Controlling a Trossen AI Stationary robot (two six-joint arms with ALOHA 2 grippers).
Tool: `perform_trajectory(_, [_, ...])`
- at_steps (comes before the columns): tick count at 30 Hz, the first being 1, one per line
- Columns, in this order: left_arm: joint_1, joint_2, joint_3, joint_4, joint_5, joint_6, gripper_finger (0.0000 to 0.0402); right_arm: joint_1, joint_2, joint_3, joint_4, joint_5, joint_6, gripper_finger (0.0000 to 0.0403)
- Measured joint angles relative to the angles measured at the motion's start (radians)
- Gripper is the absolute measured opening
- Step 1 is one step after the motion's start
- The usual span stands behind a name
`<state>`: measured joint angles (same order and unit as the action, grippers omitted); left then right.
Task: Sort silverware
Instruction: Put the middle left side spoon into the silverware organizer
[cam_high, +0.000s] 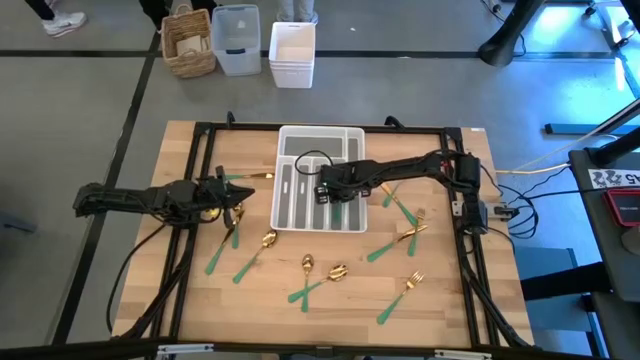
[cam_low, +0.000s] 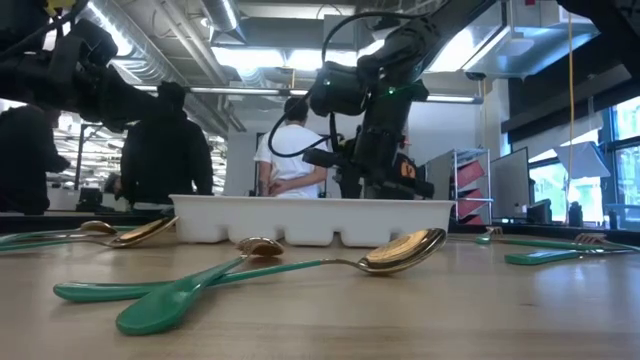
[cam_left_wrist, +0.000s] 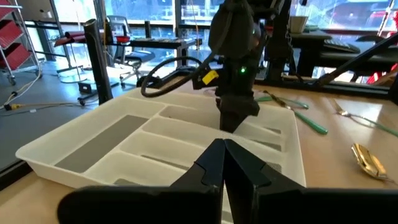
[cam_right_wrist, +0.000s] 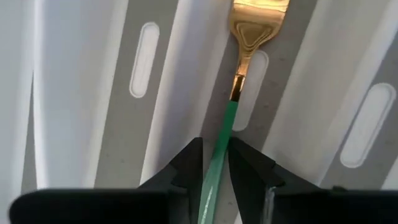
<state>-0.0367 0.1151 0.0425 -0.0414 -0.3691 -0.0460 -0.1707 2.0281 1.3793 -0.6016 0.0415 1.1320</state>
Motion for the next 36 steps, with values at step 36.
perform_trajectory(36, [-0.229,0.139,-0.002,0.16,0.3,-0.507,0.0002,0.22,-0.377,0.017,-0.178,0.236,-0.785,0.0081])
